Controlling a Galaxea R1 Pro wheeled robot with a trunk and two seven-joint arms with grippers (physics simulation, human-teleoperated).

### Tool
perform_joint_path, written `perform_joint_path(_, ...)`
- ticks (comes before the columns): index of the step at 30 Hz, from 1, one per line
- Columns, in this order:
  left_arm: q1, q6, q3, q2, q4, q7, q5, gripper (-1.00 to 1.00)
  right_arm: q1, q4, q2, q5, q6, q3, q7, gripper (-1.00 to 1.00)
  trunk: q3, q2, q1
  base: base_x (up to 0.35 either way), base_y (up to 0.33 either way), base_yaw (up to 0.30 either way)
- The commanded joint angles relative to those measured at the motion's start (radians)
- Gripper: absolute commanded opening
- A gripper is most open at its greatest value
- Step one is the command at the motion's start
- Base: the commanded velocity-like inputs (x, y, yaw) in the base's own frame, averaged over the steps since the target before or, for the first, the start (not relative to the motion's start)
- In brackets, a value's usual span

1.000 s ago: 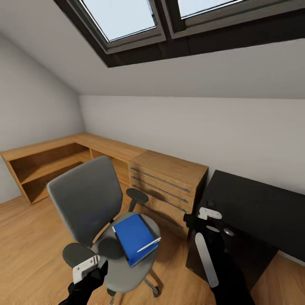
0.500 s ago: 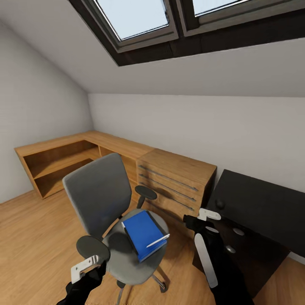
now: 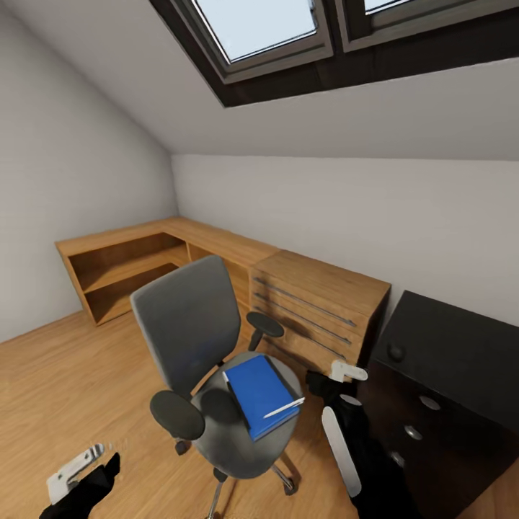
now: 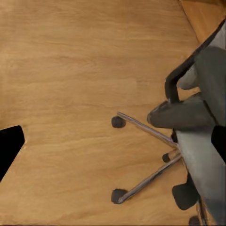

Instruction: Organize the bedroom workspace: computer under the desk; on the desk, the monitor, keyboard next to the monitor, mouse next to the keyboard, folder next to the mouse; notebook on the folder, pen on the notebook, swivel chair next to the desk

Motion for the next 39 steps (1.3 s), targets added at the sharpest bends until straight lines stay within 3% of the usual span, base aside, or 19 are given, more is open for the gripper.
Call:
perform_joint_path(1, 0.0, 0.004, 0.042, 0.001, -0.003, 0.005, 0.065, 1.0, -0.001, 0.077, 0.0, -0.009, -0.076, 0.014, -0.01, 1.0, -0.001, -0.001, 0.0, 0.0, 0.0, 0.039)
perform_joint_path(2, 0.0, 0.004, 0.05, 0.002, -0.003, 0.005, 0.08, 1.0, -0.002, 0.115, 0.0, -0.009, -0.113, 0.023, -0.011, 1.0, -0.001, -0.001, 0.0, 0.0, 0.0, 0.025)
perform_joint_path(3, 0.0, 0.003, 0.059, 0.003, -0.003, 0.005, 0.099, 1.0, -0.006, 0.231, 0.0, -0.009, -0.279, 0.035, -0.012, 1.0, -0.001, -0.001, 0.0, 0.0, 0.0, 0.008)
perform_joint_path(4, 0.0, 0.003, 0.061, 0.003, -0.003, 0.005, 0.102, 1.0, -0.007, 0.287, 0.0, -0.01, -0.368, 0.037, -0.014, 1.0, -0.001, -0.001, 0.0, 0.0, 0.0, 0.005)
perform_joint_path(7, 0.0, 0.001, 0.065, 0.004, -0.004, 0.005, 0.106, 1.0, -0.01, 0.401, 0.0, -0.016, -0.558, 0.039, -0.015, 1.0, -0.001, -0.001, 0.0, 0.0, 0.0, 0.003)
perform_joint_path(9, 0.0, -0.003, 0.065, 0.004, -0.004, 0.005, 0.107, 1.0, -0.011, 0.438, 0.0, -0.038, -0.628, 0.04, -0.016, 1.0, -0.001, -0.001, 0.0, 0.0, 0.0, 0.001)
perform_joint_path(10, 0.0, -0.008, 0.066, 0.005, -0.004, 0.005, 0.108, 1.0, -0.011, 0.451, 0.0, -0.069, -0.656, 0.04, -0.017, 1.0, -0.001, -0.001, 0.0, 0.0, 0.0, 0.0)
perform_joint_path(12, 0.0, -0.018, 0.066, 0.005, -0.004, 0.006, 0.108, 1.0, -0.011, 0.466, 0.0, -0.168, -0.686, 0.04, -0.022, 1.0, -0.001, -0.001, 0.0, 0.0, 0.0, 0.0)
perform_joint_path(13, 0.0, -0.025, 0.067, 0.007, -0.004, 0.006, 0.108, 1.0, -0.011, 0.472, 0.0, -0.298, -0.701, 0.04, -0.025, 1.0, -0.001, -0.001, 0.0, 0.0, 0.0, 0.0)
perform_joint_path(14, 0.0, -0.027, 0.067, 0.009, -0.004, 0.007, 0.108, 1.0, -0.011, 0.473, 0.0, -0.351, -0.705, 0.04, -0.025, 1.0, -0.001, -0.001, 0.0, 0.0, 0.0, 0.0)
perform_joint_path(16, 0.0, -0.028, 0.075, 0.012, -0.004, 0.008, 0.109, 1.0, -0.011, 0.474, 0.0, -0.406, -0.708, 0.04, -0.027, 1.0, -0.001, -0.001, 0.0, 0.0, 0.0, 0.0)
perform_joint_path(17, 0.0, -0.029, 0.102, 0.015, -0.004, 0.008, 0.11, 1.0, -0.012, 0.476, 0.0, -0.449, -0.71, 0.041, -0.04, 1.0, -0.001, -0.001, 0.0, 0.006, 0.005, 0.0)
perform_joint_path(22, 0.0, -0.03, 0.121, 0.016, -0.009, 0.007, 0.111, 1.0, -0.01, 0.469, 0.0, -0.473, -0.717, 0.04, -0.086, 1.0, -0.001, -0.001, 0.0, 0.077, 0.099, 0.0)
perform_joint_path(28, 0.0, -0.031, 0.126, 0.016, -0.014, 0.007, 0.111, 1.0, -0.01, 0.452, 0.0, -0.476, -0.725, 0.042, -0.078, 1.0, -0.001, -0.001, 0.0, 0.09, 0.115, 0.0)
perform_joint_path(29, 0.0, -0.115, 0.127, 0.012, -0.017, 0.008, 0.111, 1.0, -0.01, 0.451, 0.0, -0.477, -0.726, 0.042, -0.076, 1.0, -0.001, -0.001, 0.0, 0.005, 0.006, 0.0)
perform_joint_path(30, 0.0, -0.141, 0.127, 0.011, -0.017, 0.008, 0.111, 1.0, -0.01, 0.451, 0.0, -0.477, -0.727, 0.042, -0.075, 1.0, -0.001, -0.001, 0.0, 0.004, 0.004, 0.0)
perform_joint_path(39, 0.0, -0.187, 0.129, 0.011, -0.017, 0.009, 0.111, 1.0, -0.01, 0.451, 0.0, -0.475, -0.741, 0.045, -0.073, 1.0, -0.001, -0.001, 0.0, 0.001, 0.001, 0.0)
